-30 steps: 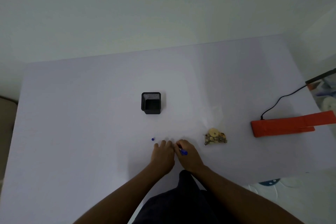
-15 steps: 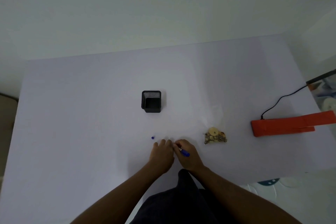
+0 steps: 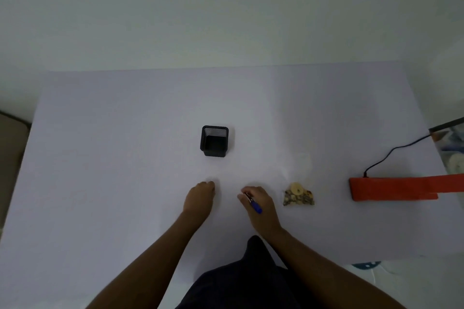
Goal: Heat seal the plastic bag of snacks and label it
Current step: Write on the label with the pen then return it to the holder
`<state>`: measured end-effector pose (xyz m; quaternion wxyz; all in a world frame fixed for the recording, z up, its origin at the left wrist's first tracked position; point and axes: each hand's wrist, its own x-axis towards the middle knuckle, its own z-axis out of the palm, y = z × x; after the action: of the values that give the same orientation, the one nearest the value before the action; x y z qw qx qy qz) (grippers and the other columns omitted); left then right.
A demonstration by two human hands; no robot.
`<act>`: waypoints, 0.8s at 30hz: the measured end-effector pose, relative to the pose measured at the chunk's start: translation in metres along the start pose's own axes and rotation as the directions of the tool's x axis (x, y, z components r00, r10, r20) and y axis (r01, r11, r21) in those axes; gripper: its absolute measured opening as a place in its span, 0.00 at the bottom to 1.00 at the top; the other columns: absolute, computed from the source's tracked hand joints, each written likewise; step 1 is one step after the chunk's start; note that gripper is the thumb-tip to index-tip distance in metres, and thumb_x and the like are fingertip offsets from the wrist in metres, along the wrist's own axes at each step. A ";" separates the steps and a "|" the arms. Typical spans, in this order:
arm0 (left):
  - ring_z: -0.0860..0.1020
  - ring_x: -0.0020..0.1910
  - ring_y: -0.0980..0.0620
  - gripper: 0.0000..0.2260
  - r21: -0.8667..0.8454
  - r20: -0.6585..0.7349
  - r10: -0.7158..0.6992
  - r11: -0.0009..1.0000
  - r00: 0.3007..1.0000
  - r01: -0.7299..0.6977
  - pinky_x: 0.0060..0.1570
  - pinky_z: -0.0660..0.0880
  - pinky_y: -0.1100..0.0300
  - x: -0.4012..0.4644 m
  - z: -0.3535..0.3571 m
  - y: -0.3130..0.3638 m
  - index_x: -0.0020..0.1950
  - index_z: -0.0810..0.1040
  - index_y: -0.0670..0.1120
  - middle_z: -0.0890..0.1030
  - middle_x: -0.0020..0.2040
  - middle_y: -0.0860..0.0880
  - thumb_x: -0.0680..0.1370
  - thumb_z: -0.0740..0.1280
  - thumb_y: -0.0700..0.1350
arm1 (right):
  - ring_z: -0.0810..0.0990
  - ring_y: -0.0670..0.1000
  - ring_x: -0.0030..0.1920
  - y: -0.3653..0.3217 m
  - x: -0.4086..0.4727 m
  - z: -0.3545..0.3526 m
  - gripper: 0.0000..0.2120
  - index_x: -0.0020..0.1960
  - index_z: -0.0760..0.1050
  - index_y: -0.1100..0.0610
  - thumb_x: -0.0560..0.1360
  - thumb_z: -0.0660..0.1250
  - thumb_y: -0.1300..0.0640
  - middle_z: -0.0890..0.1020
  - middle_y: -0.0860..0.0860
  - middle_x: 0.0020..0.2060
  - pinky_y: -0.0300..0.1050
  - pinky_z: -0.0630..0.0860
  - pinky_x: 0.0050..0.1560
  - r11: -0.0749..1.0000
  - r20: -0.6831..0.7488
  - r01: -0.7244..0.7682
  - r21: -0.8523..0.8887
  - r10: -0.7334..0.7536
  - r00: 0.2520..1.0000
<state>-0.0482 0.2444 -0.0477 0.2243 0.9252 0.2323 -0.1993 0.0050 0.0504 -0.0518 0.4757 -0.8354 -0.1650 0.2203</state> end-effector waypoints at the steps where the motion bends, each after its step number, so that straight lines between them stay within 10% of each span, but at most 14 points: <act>1: 0.80 0.41 0.49 0.08 -0.070 -0.015 -0.027 0.997 1.000 0.026 0.44 0.79 0.58 0.001 0.000 0.000 0.50 0.79 0.42 0.82 0.46 0.44 0.83 0.60 0.41 | 0.81 0.44 0.48 -0.009 0.004 -0.003 0.07 0.54 0.81 0.57 0.79 0.69 0.55 0.82 0.51 0.46 0.46 0.80 0.55 0.999 0.001 -0.020 0.031 0.020 1.000; 9: 0.81 0.37 0.56 0.09 -0.832 -0.022 -0.127 0.552 0.992 0.053 0.36 0.77 0.66 -0.020 -0.065 0.041 0.51 0.82 0.45 0.85 0.41 0.48 0.83 0.62 0.41 | 0.83 0.45 0.40 -0.098 0.023 -0.031 0.19 0.54 0.85 0.54 0.80 0.58 0.46 0.88 0.51 0.42 0.37 0.78 0.41 0.929 0.011 -0.135 0.344 0.140 0.990; 18: 0.81 0.39 0.54 0.12 -0.973 0.023 -0.132 0.225 0.991 0.052 0.40 0.78 0.62 -0.028 -0.111 0.055 0.57 0.82 0.43 0.84 0.42 0.48 0.83 0.60 0.46 | 0.83 0.48 0.39 -0.144 0.037 -0.044 0.22 0.50 0.84 0.50 0.79 0.56 0.39 0.87 0.49 0.40 0.38 0.76 0.40 0.909 -0.154 0.044 0.415 0.022 0.988; 24: 0.77 0.36 0.54 0.13 -0.968 0.032 -0.053 0.245 0.998 0.044 0.37 0.74 0.61 -0.027 -0.122 0.061 0.57 0.82 0.43 0.82 0.39 0.49 0.84 0.59 0.47 | 0.82 0.46 0.37 -0.154 0.047 -0.045 0.19 0.48 0.84 0.49 0.82 0.55 0.46 0.86 0.45 0.37 0.35 0.75 0.39 0.900 -0.154 0.013 0.436 0.061 0.986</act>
<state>-0.0059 0.2495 0.0847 0.7376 0.5860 0.3350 -0.0182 0.0586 0.1167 0.0924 0.6593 -0.7254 -0.0617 0.1879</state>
